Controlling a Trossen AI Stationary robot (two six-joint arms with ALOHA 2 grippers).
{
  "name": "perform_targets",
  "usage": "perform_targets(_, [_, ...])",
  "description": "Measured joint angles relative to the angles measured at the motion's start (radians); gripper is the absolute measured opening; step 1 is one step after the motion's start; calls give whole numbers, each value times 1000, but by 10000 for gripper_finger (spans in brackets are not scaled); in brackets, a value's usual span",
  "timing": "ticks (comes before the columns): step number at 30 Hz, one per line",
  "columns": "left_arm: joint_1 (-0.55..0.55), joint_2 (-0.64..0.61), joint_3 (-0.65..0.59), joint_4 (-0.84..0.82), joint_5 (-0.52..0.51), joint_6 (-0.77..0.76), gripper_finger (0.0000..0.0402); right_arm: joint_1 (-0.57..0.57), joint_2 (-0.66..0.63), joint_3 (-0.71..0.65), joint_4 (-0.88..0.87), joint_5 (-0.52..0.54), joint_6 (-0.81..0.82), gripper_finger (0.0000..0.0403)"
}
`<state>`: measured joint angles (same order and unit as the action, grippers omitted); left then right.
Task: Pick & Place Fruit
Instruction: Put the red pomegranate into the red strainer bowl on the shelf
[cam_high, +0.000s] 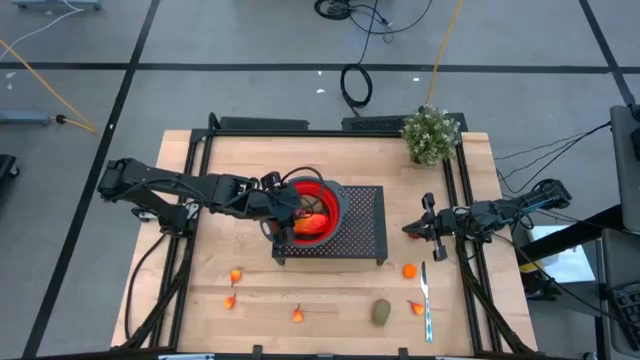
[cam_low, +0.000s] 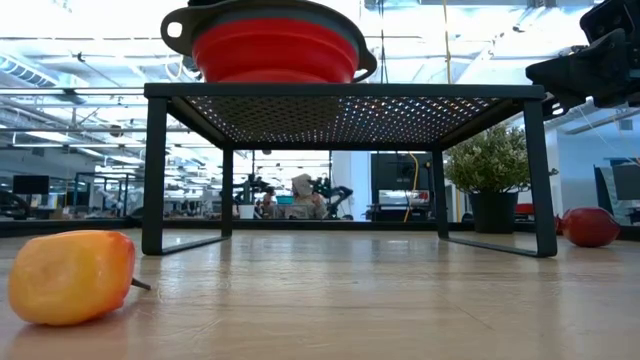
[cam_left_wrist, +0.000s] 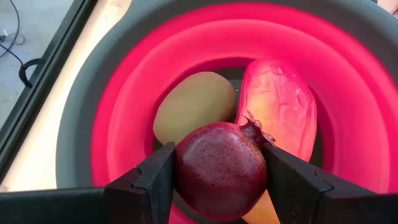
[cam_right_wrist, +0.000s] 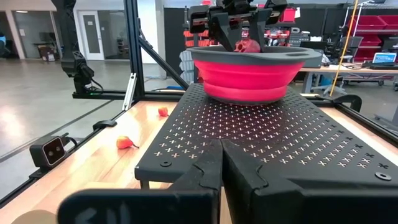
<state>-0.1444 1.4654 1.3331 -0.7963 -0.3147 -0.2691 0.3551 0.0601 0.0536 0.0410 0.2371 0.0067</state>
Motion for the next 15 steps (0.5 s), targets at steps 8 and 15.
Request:
perform_targets(8, [0, 0, 0, -10, 0, 5, 233, 0, 0, 0, 19, -1, 0, 0])
perform_targets(15, [0, 0, 0, -20, 3, 25, 301, 0, 0, 0, 49, 0, 0, 0])
